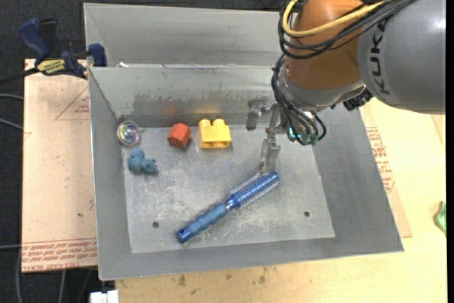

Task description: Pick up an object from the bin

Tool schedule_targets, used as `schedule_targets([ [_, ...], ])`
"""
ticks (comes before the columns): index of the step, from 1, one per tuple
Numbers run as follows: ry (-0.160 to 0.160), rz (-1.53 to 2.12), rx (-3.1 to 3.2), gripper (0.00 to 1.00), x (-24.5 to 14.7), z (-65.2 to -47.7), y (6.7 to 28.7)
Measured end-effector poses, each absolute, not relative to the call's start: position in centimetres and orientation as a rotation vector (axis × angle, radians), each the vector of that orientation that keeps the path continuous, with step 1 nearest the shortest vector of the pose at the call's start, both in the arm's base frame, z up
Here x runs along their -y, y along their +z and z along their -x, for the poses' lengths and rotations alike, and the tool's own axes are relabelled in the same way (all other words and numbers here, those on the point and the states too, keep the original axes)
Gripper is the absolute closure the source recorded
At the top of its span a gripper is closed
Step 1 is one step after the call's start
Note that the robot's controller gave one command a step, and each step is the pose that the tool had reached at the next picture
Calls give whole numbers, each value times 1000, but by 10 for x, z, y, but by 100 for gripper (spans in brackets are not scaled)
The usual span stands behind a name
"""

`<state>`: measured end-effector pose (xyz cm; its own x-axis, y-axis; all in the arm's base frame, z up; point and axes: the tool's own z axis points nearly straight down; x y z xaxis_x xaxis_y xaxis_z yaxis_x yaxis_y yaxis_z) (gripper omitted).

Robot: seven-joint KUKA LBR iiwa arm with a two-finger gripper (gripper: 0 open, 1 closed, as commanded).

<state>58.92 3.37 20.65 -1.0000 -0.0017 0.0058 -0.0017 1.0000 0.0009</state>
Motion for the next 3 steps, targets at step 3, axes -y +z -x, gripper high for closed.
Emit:
schedule_targets([
  [3, -1, -835, 3032, 0, -22, -530, 100],
])
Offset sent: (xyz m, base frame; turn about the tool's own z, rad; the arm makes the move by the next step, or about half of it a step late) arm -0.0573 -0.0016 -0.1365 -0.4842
